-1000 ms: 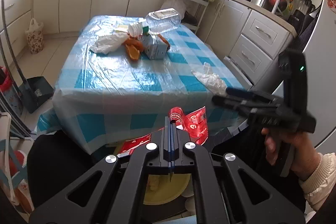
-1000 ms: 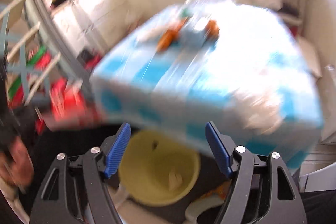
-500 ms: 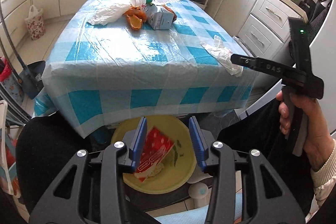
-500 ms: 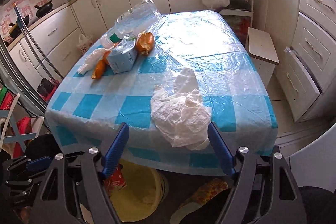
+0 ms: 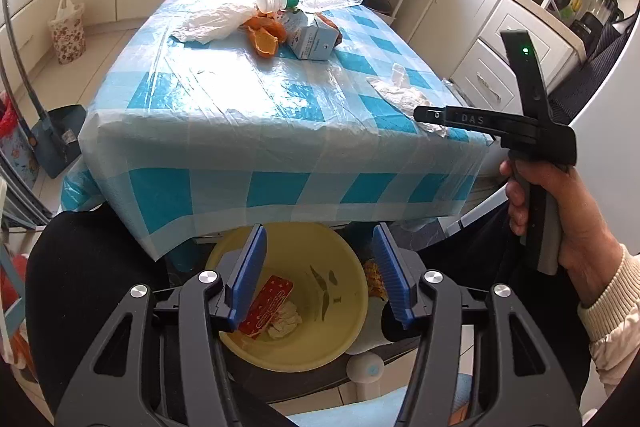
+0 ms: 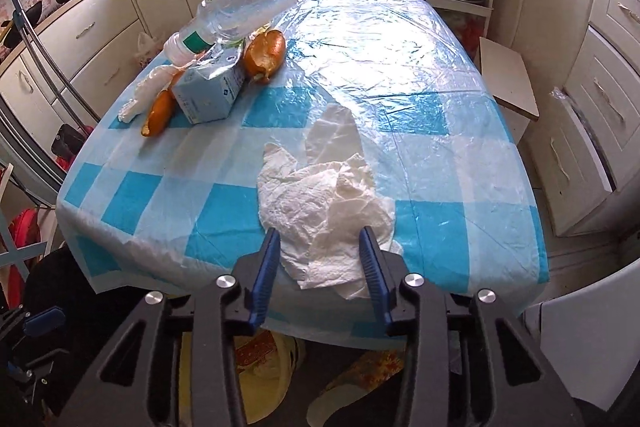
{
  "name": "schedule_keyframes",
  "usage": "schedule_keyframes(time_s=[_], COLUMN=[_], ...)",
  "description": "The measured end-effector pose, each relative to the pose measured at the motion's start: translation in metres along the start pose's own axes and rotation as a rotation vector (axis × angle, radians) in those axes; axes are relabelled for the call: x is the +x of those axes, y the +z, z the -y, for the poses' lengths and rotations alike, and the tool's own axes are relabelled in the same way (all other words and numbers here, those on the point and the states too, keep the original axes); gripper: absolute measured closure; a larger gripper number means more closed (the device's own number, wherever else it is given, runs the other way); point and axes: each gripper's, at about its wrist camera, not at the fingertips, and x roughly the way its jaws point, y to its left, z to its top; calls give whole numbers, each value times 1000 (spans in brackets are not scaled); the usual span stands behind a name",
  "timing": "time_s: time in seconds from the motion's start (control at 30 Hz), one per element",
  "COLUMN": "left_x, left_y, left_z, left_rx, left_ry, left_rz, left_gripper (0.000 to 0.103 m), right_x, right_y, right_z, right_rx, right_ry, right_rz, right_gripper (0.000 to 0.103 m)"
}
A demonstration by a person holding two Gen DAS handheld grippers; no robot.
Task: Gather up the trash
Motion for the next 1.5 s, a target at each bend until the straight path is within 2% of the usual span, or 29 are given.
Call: schedule_keyframes(time_s=[0.13, 0.2, 0.27, 0.33, 0.37, 0.4, 0.43, 0.47, 0.5, 0.53, 0.6, 0.63, 0.7, 0.73, 0.77, 0.8, 0.83, 0.87, 0.9, 0.93, 1.0, 1.07, 1.27, 1.5], left_x=[-3, -3, -4, -5, -5, -5, -5, -5, -6, -6, -6, -7, -9, -9, -8, -8, -7, -8, -8, -9, -10, -10, -11, -12], left_y=[0, -1, -1, -1, -1, -1, -1, -1, -1, -1, -1, -2, -2, -2, -2, -2, -2, -2, -2, -2, -3, -3, -3, -3], left_z=[-2, -2, -3, -6, -7, -7, -8, -8, -7, -6, -5, -4, -4, -4, -4, -5, -5, -5, -4, -4, -4, -4, -6, -7], left_rx=[-11, -12, -15, -24, -30, -35, -37, -36, -34, -32, -26, -23, -19, -19, -20, -23, -25, -26, -26, -26, -26, -22, -30, -30], left_ry=[-1, 2, 5, 6, 6, 4, 3, 3, 3, 3, 4, 4, 7, 8, 9, 9, 9, 9, 10, 10, 11, 14, 16, 16], left_rz=[12, 18, 23, 26, 27, 28, 29, 32, 36, 38, 41, 43, 48, 49, 48, 46, 45, 46, 50, 54, 58, 54, 59, 64], left_gripper=[47, 45, 44, 43, 43, 43, 43, 43, 42, 42, 42, 42, 41, 41, 41, 41, 41, 41, 41, 40, 40, 39, 35, 33], right_x=[12, 16, 14, -2, -16, -33, -52, -67, -74, -70, -54, -56, -84, -96, -100, -91, -73, -57, -49, -52, -63, -69, -59, -66], right_y=[15, 21, 23, 22, 22, 21, 18, 12, 7, 5, 7, 8, 9, 7, 5, 3, 2, 1, 1, -1, -6, -11, -12, -14], right_z=[-1, -3, -6, -10, -12, -14, -17, -19, -23, -31, -37, -35, -28, -28, -31, -36, -40, -40, -41, -45, -55, -58, -61, -58], right_rx=[0, 1, 10, 18, 18, 14, 2, -23, -72, -141, -213, -185, -134, -136, -156, -193, -231, -198, -164, -184, -255, -280, -283, -267], right_ry=[18, 59, 87, 124, 126, 115, 112, 133, 149, 141, 185, 222, 295, 296, 267, 227, 201, 197, 208, 212, 154, 148, 124, 128], right_rz=[5, 11, 40, 120, 183, 266, 370, 461, 504, 457, 282, 277, 404, 465, 468, 401, 278, 161, 102, 125, 213, 245, 230, 260], right_gripper=[65, 63, 47, 30, 26, 13, 7, 7, 7, 7, 7, 7, 7, 7, 7, 7, 7, 7, 7, 7, 7, 7, 7, 7])
